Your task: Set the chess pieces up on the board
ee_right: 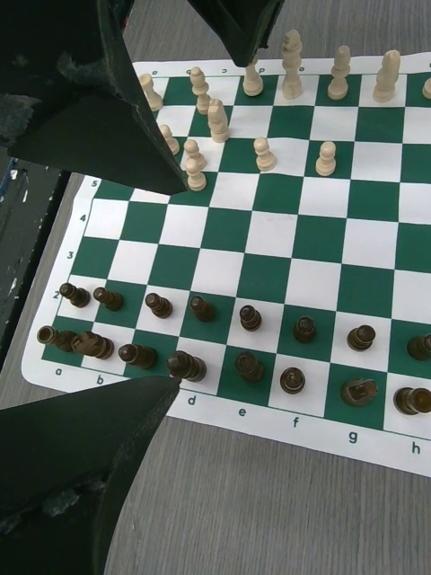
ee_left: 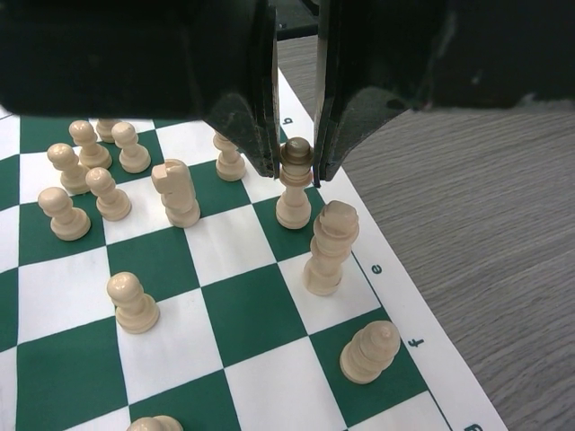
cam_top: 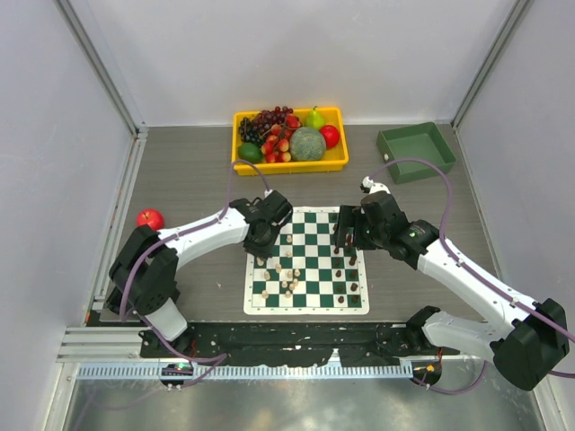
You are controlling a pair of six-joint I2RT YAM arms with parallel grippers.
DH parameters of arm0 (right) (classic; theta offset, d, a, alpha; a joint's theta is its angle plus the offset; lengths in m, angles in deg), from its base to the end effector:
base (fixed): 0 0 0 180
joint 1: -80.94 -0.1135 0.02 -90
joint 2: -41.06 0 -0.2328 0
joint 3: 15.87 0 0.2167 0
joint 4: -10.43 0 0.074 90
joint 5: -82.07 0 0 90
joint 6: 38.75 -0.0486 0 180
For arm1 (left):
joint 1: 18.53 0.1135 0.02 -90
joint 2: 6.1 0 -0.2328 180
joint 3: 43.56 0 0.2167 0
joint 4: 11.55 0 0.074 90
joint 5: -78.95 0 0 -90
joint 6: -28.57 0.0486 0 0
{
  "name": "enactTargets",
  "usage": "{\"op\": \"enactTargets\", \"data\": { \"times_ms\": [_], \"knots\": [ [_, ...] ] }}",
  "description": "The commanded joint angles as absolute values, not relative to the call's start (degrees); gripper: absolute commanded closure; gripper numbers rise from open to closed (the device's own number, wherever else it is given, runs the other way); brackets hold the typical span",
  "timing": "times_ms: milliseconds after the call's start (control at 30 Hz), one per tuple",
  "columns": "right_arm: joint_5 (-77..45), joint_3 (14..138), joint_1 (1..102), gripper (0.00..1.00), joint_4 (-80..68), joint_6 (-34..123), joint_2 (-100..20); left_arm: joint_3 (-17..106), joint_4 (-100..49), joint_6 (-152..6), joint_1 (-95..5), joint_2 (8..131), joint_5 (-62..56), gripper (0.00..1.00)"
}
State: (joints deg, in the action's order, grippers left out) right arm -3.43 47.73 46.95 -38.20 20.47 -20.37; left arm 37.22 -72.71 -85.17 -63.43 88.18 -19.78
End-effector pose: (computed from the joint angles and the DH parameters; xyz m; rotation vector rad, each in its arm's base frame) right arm 0.1759 0.1140 0.2374 -0.0299 2.4243 0.4381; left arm 0.2038 -0.1927 0.1774 0.4919 2.7923 -0.0365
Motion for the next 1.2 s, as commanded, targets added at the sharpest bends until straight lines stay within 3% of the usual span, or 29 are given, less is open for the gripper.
{"op": "enactTargets", "data": {
  "times_ms": [0,267,533,1167],
  "knots": [
    [-3.88,47.93,47.02,0.12,-36.31,19.70,-20.37,39.57,-71.75,-84.89,-63.53,89.35,-20.99,0.86],
    [-3.79,47.93,47.11,0.12,-36.32,19.79,-20.37,39.48,-71.92,-84.81,-63.61,90.32,-20.90,0.84],
    [-3.88,48.20,47.11,0.11,-36.23,19.87,-20.64,39.40,-72.45,-84.72,-63.61,89.44,-20.02,0.69],
    [-4.14,48.02,47.11,0.11,-36.23,19.79,-19.76,41.59,-75.18,-85.68,-63.61,81.01,-20.28,0.54]
  ]
}}
